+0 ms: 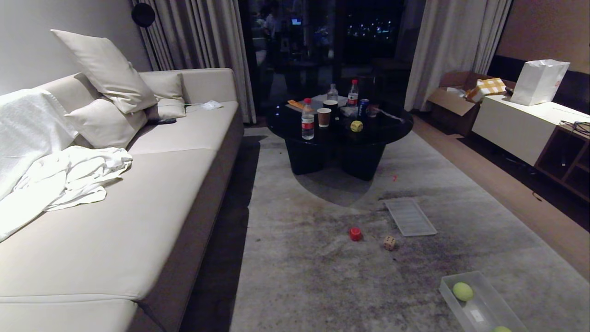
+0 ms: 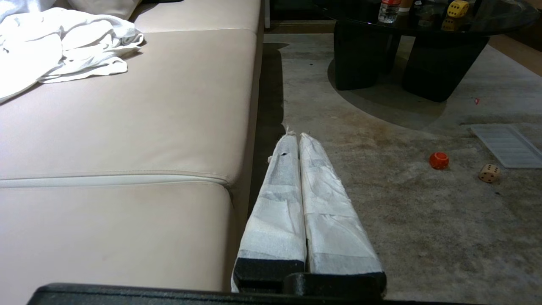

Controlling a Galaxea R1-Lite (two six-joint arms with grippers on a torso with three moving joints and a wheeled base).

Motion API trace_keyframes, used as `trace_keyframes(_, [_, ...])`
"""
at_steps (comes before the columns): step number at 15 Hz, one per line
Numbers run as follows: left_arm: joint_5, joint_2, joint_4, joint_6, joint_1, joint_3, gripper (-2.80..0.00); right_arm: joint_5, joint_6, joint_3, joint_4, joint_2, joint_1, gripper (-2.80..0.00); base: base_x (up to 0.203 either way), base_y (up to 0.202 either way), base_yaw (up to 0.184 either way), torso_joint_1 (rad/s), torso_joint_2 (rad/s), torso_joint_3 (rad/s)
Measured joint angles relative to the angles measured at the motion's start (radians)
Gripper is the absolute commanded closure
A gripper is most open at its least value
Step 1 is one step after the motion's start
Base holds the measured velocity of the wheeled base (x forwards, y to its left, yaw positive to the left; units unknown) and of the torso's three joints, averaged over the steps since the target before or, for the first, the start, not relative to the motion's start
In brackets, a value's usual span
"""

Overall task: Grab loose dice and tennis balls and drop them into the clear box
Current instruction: Find toys out of the box

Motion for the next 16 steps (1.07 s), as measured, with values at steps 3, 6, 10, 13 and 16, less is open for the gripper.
trace_keyframes(3, [0.001,0.000,-0.001,-0.001,0.000,0.000,0.00,-0.001,0.001,0.000,0.001,0.000,0.000,0.00,0.000,0.000,0.000,0.000,0.00,0.000])
trace_keyframes(6, [0.003,0.000,-0.001,-0.002,0.000,0.000,0.00,-0.001,0.001,0.000,0.001,0.000,0.000,0.00,0.000,0.000,0.000,0.000,0.00,0.000])
trace_keyframes(10, [0.009,0.000,-0.001,-0.006,0.000,0.000,0.00,-0.001,0.001,0.000,0.000,0.000,0.000,0.00,0.000,0.000,0.000,0.000,0.00,0.000])
trace_keyframes(13, [0.011,0.000,0.001,-0.018,0.000,0.000,0.00,-0.002,0.001,0.000,0.000,0.000,0.000,0.00,0.000,0.000,0.000,0.000,0.00,0.000])
trace_keyframes(16, [0.012,0.000,0.001,-0.021,0.000,0.000,0.00,-0.001,0.001,0.000,0.001,0.000,0.000,0.00,0.161,0.000,0.000,0.003,0.00,0.002])
